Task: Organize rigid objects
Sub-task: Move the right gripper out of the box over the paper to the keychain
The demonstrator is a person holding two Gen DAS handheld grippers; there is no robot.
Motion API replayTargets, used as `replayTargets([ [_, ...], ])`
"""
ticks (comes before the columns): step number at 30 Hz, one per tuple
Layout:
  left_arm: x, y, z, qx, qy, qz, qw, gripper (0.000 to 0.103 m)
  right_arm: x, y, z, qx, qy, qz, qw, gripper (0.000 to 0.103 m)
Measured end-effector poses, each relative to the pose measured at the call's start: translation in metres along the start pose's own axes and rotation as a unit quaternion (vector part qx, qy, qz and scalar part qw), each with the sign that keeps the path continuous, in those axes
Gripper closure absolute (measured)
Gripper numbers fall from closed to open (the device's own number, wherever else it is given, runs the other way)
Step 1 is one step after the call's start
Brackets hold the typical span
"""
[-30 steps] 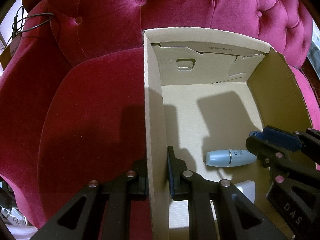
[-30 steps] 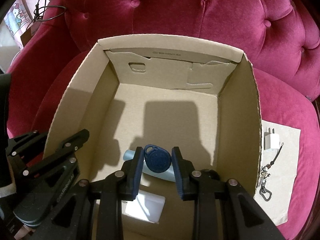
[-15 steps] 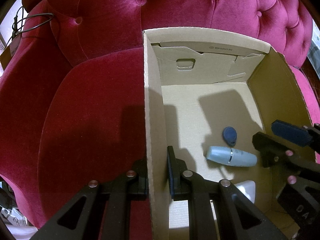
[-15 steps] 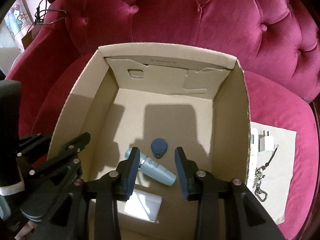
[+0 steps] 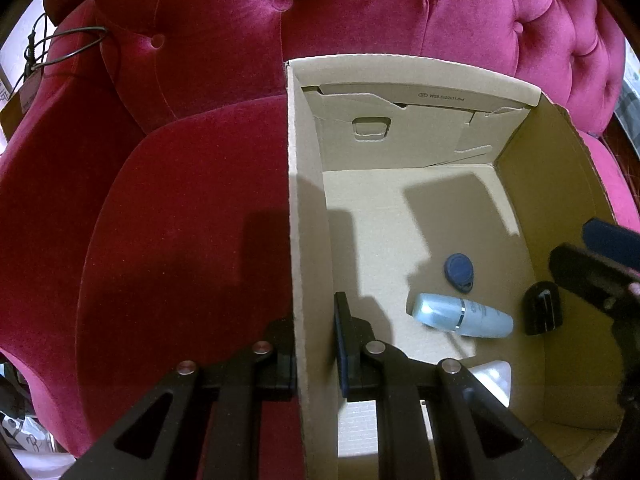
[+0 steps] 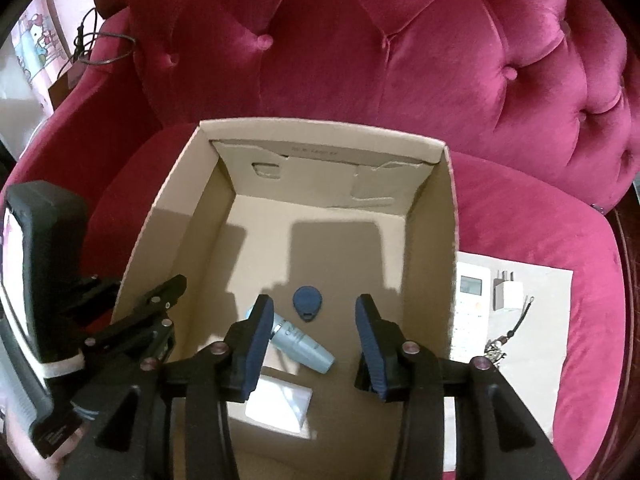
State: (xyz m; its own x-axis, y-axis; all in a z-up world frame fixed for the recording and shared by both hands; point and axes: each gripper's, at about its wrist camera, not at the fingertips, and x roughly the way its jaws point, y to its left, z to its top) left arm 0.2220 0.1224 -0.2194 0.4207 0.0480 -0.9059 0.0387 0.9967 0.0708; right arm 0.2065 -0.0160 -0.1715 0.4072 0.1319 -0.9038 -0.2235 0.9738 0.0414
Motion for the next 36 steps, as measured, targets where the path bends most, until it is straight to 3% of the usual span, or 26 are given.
replayTargets([
  [3, 0.0, 0.0, 0.0, 0.0, 0.0, 0.0, 1.0, 0.088, -0.005, -0.005, 0.0, 0.003, 0.002, -0.003, 1.0, 0.052],
  [17, -0.001, 0.002, 0.001, 0.001, 0.0, 0.001, 1.0, 0.088, -0.043, -0.041, 0.001, 0.026, -0.035, -0.008, 0.999, 0.001],
  [36, -0.001, 0.003, 0.001, 0.001, 0.0, 0.001, 1.0, 0.088, -0.061, -0.115, -0.013, 0.073, -0.041, -0.053, 0.995, 0.0],
])
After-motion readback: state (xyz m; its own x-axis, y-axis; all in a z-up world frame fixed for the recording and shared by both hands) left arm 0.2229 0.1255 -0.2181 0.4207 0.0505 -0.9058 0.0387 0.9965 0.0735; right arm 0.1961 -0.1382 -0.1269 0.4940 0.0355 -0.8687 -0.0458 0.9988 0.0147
